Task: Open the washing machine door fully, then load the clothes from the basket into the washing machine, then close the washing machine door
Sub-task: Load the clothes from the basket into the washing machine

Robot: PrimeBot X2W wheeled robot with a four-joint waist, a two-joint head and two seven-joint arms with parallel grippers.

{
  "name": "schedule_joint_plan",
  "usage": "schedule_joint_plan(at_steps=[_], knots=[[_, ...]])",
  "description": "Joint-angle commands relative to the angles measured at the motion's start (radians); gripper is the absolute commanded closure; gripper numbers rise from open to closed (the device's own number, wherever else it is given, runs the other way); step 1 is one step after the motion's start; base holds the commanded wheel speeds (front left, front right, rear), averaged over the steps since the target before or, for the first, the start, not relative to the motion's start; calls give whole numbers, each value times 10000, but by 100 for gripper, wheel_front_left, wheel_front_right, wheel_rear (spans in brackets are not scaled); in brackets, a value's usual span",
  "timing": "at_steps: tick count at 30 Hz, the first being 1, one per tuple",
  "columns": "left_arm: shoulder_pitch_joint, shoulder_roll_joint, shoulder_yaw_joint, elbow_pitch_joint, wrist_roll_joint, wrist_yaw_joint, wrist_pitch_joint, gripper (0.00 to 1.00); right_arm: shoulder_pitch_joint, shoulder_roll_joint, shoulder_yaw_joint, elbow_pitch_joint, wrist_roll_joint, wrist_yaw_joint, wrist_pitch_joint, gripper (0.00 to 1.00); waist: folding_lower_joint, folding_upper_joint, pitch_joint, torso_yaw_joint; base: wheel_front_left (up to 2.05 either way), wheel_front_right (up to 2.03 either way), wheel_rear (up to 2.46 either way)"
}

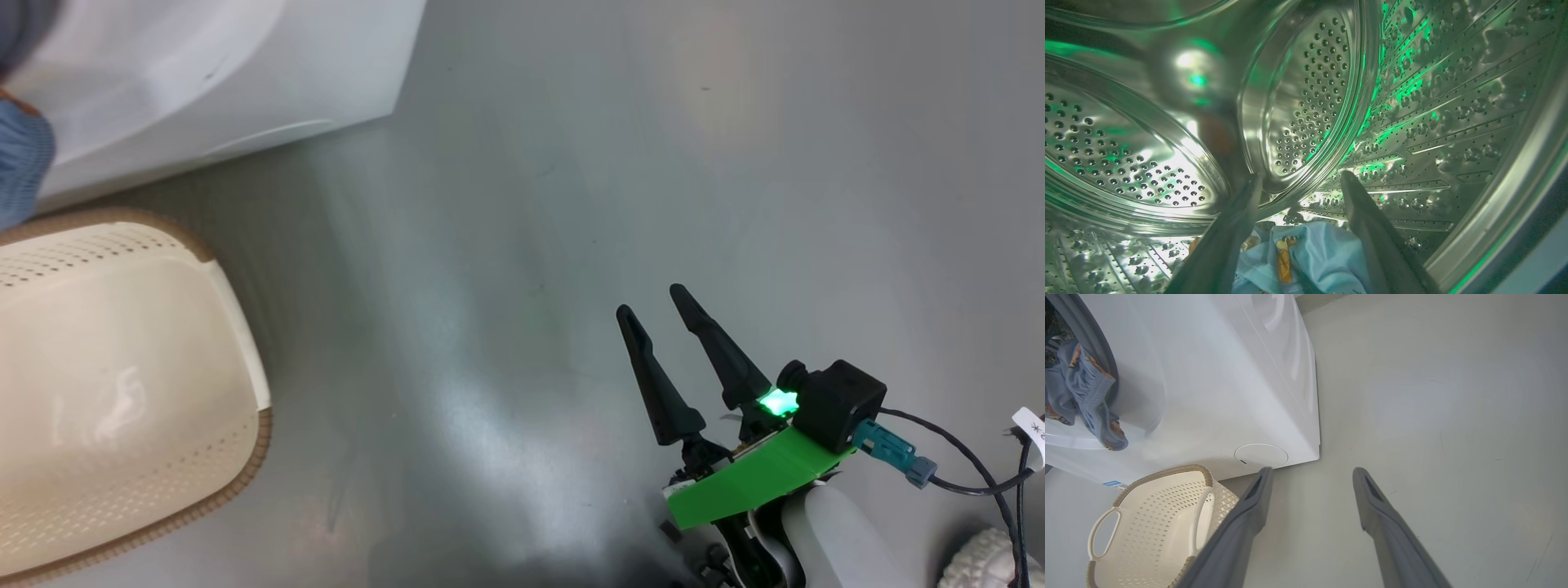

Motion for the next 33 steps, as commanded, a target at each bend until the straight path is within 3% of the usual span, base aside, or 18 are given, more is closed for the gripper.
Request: schedule_joint_plan(at_steps=[1,13,33], knots=[[207,460,180,-295,-50,-15,-18,0,59,-16,143,-139,-65,16,-120,0,1,-1,-141,144,0,0,0],[1839,109,561,-1449,-348,-15,-18,0,72,-16,-44,109,-254,16,-120,0,1,-1,-705,604,0,0,0],[6105,-694,2813,-4117,-302,-15,-18,0,131,-16,-168,152,-309,16,-120,0,1,-1,-905,922,0,0,0]])
